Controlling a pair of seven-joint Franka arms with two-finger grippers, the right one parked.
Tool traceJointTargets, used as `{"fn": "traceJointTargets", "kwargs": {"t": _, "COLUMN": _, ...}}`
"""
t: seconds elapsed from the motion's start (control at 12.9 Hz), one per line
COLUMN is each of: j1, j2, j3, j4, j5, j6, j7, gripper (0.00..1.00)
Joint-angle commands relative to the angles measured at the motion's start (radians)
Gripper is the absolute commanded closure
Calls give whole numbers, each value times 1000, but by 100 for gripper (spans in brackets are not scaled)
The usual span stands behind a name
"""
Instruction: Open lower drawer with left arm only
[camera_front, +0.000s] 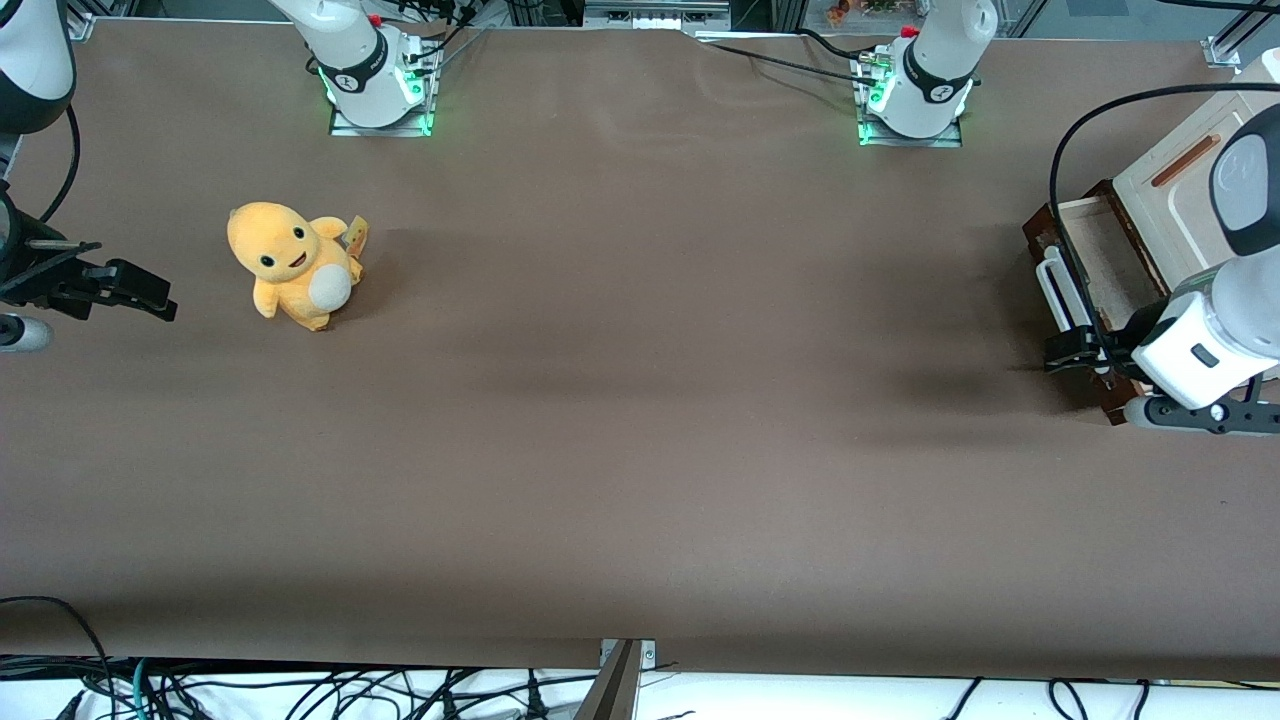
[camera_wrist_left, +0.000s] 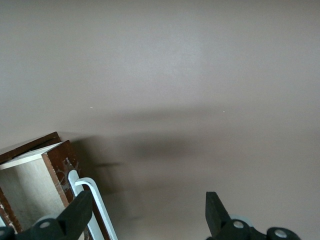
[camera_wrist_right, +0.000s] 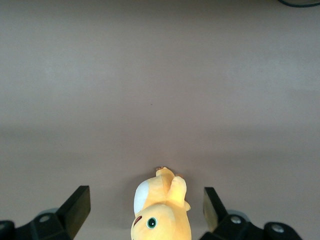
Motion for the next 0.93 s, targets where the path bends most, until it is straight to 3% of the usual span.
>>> {"fn": "traceJointTargets", "kwargs": {"t": 0.0, "j1": 4, "j2": 0, "j3": 3, "j4": -8, "j5": -35, "j6": 11, "j7": 35, "gripper": 0}}
{"fn": "traceJointTargets", "kwargs": {"t": 0.47, "j1": 39, "j2": -2, "j3": 0, "j4": 9, "j5": -37, "j6": -76, "j7": 33, "gripper": 0}}
{"fn": "traceJointTargets", "kwargs": {"t": 0.62, "j1": 41, "j2": -2, "j3": 2, "j4": 9, "j5": -80, "j6": -73, "j7": 70, "gripper": 0}}
{"fn": "traceJointTargets", "kwargs": {"t": 0.85, "j1": 59, "j2": -2, "j3": 0, "j4": 11, "j5": -85, "j6": -73, "j7": 85, "gripper": 0}}
